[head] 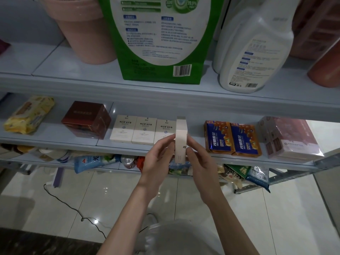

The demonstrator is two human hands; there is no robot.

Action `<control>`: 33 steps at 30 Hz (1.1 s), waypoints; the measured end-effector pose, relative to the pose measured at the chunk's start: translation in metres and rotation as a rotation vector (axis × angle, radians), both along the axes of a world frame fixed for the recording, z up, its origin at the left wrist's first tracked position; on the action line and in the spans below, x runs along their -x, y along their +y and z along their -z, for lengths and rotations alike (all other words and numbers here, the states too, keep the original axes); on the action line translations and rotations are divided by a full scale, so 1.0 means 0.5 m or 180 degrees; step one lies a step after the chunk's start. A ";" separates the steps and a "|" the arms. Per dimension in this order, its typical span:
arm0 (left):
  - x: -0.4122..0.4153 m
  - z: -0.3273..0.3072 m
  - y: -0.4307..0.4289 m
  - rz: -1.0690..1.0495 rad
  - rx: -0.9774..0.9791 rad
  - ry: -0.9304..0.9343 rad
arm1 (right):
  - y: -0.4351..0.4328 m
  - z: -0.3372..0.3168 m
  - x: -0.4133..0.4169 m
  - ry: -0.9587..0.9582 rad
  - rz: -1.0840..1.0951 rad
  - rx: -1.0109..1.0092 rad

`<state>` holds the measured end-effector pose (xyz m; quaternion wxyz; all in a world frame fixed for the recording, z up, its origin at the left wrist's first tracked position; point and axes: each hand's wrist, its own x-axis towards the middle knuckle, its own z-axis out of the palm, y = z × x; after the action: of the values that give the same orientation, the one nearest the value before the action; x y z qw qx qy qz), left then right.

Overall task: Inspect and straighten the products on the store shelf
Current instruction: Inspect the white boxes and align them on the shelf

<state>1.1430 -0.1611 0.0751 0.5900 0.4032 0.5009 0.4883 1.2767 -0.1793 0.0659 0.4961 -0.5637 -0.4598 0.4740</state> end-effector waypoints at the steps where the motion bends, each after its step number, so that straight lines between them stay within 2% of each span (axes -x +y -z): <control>1: 0.001 0.003 0.001 -0.0026 0.0016 0.0004 | 0.000 0.002 -0.002 0.0014 -0.0021 0.0006; 6: 0.003 0.003 0.005 -0.0095 0.0200 -0.0259 | -0.002 0.004 -0.005 0.0168 -0.0019 0.0033; 9: 0.000 0.003 0.004 -0.0161 0.0207 -0.0194 | -0.002 0.000 -0.001 0.0259 0.0033 0.0016; 12: -0.001 -0.002 0.000 0.0088 0.0193 -0.0151 | 0.001 0.003 0.000 0.0248 0.0054 -0.0009; 19: 0.006 0.001 0.002 0.0078 0.0213 0.0057 | 0.002 0.020 -0.012 -0.0108 -0.0064 -0.0063; 24: 0.006 -0.002 0.003 -0.0028 0.0216 -0.0123 | 0.004 0.024 -0.014 0.0337 0.0069 0.0007; 33: -0.002 -0.010 0.002 0.0041 0.0106 -0.0203 | 0.004 0.007 -0.009 0.0407 0.0077 -0.0098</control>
<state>1.1438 -0.1599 0.0801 0.6154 0.3807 0.4873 0.4887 1.2813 -0.1776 0.0625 0.5388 -0.5301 -0.4277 0.4958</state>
